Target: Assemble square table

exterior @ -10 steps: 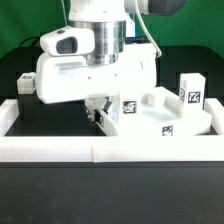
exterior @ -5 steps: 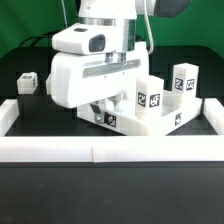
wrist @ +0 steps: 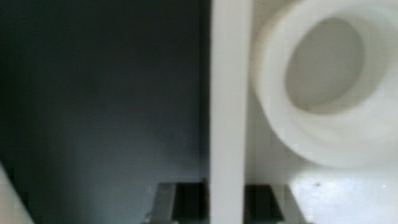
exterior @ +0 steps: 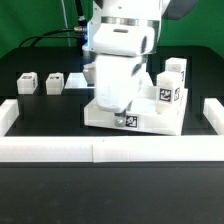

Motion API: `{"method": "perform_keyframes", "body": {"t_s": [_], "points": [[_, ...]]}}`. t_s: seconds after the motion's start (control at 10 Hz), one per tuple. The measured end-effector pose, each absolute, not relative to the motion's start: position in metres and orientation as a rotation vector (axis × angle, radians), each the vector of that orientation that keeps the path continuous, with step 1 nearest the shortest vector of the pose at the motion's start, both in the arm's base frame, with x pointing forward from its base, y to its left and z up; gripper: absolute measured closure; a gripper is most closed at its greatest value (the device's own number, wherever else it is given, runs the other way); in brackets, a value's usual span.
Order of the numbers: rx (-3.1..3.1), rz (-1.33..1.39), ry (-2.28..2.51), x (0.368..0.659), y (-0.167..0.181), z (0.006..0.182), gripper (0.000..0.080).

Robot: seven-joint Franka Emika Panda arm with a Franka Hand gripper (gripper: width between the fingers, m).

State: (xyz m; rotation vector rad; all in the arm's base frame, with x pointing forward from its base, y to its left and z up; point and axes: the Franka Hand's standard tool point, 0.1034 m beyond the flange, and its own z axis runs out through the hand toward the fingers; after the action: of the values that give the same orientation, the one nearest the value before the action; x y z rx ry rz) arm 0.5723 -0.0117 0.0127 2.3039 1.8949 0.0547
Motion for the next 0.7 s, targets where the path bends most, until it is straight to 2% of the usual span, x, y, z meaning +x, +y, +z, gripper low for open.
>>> {"method": "perform_keyframes", "body": {"t_s": [0.3, 0.7], "points": [[2.094, 0.014, 2.099, 0.572, -0.014, 0.013, 0.0731], [1.902, 0.001, 2.287, 0.574, 0.036, 0.015, 0.0732]]}}
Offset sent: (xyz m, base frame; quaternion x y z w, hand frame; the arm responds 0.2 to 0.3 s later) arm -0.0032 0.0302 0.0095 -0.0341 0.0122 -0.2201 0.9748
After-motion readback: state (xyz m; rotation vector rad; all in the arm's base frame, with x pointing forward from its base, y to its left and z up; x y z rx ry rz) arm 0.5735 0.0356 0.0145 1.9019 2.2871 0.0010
